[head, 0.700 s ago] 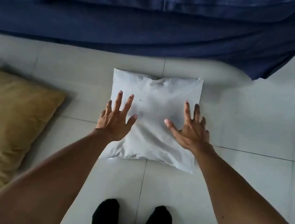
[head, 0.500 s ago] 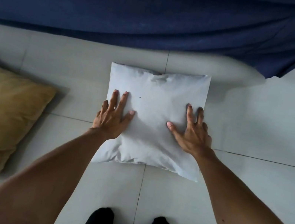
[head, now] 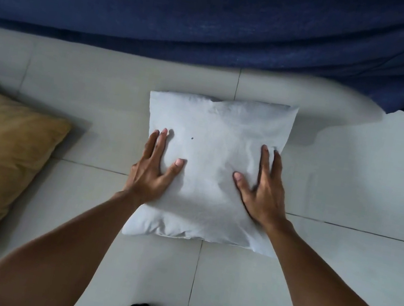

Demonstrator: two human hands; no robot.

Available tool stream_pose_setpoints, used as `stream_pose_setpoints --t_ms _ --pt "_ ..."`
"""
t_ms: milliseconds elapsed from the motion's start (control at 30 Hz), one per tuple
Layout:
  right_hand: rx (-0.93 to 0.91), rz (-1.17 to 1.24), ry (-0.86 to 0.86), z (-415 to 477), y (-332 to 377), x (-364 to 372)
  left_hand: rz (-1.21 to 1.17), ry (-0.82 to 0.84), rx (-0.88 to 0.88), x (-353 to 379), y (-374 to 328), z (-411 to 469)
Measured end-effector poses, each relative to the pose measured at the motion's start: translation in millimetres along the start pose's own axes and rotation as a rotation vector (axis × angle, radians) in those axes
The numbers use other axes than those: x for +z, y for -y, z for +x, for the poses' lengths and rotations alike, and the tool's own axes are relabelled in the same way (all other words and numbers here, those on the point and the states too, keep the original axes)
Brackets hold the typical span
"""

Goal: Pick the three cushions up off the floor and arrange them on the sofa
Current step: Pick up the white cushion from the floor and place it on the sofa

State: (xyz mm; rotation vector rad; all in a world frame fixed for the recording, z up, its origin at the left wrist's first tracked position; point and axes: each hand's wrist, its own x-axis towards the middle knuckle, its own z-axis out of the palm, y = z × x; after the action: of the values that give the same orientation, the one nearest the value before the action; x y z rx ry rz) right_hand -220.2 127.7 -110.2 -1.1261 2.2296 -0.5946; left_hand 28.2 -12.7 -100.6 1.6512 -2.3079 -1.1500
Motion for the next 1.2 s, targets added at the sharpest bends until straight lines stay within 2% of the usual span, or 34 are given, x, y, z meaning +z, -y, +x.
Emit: stream_pose_setpoints --t_ms 233,500,1200 --pt "0.008 0.125 0.061 -8.4 23.7 -21.8 -0.086 -0.029 0.040 -18.0 -13.4 -18.0" --pt "-0.110 0.036 -0.010 -43.6 63.7 -51.3 -0.068 -0.073 0.101 -57.7 -54.9 -62.4" --pt "-0.324 -0.026 -0.201 -110.4 246.1 -240.6 0.001 -0.275 0.237 -261.2 -199.2 -152.8"
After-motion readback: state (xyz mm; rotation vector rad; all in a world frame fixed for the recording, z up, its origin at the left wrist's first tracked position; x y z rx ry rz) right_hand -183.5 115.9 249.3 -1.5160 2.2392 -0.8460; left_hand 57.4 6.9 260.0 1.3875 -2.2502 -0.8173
